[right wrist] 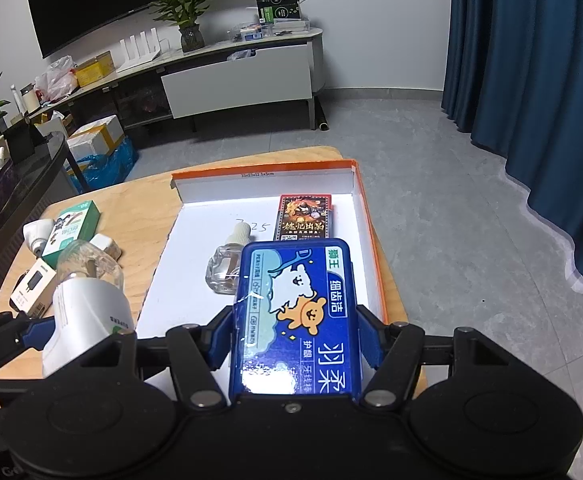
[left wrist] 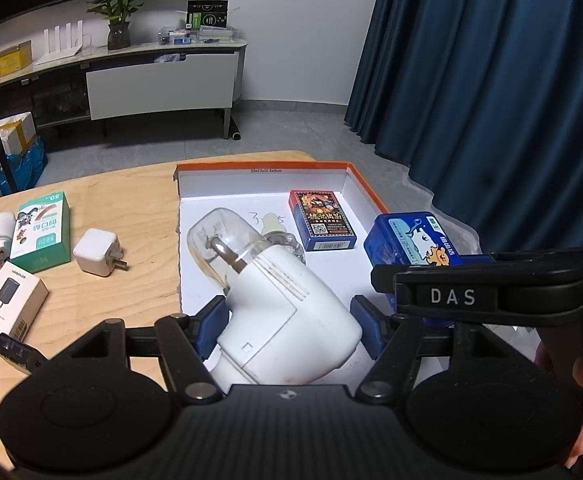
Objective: Organize rigid objects
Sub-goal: 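Lower the white diffuser with the left gripper while the right gripper lowers the blue tin, then open both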
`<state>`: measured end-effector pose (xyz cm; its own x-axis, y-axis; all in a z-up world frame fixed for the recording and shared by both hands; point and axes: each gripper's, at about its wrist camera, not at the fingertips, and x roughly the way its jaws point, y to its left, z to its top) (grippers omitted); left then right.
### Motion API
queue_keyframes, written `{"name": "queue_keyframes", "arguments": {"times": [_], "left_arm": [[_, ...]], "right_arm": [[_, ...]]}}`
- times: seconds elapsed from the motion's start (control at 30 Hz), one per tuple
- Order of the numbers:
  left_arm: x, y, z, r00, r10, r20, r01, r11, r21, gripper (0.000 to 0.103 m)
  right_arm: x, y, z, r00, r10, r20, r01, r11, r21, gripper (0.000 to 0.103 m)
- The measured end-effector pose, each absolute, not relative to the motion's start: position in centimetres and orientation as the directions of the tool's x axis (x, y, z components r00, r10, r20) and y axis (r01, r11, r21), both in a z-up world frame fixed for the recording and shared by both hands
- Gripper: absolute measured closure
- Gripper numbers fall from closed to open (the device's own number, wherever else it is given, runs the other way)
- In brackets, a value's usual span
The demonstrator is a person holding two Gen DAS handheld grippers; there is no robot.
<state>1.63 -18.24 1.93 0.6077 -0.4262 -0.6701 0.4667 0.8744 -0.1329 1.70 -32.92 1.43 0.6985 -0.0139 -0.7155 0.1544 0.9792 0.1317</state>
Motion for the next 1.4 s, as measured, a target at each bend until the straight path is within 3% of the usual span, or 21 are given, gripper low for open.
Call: {"name": "queue_keyframes", "arguments": {"times": [1.4], "left_arm": [[1.8,-19.3,0.9,0.587,-0.417,-0.693,0.477,0.871,-0.120,0.035]], "right_arm": [[3.3,-33.3,0.0,0.662,-0.003,-0.749,0.124,0.987,0.105,0.028]]}}
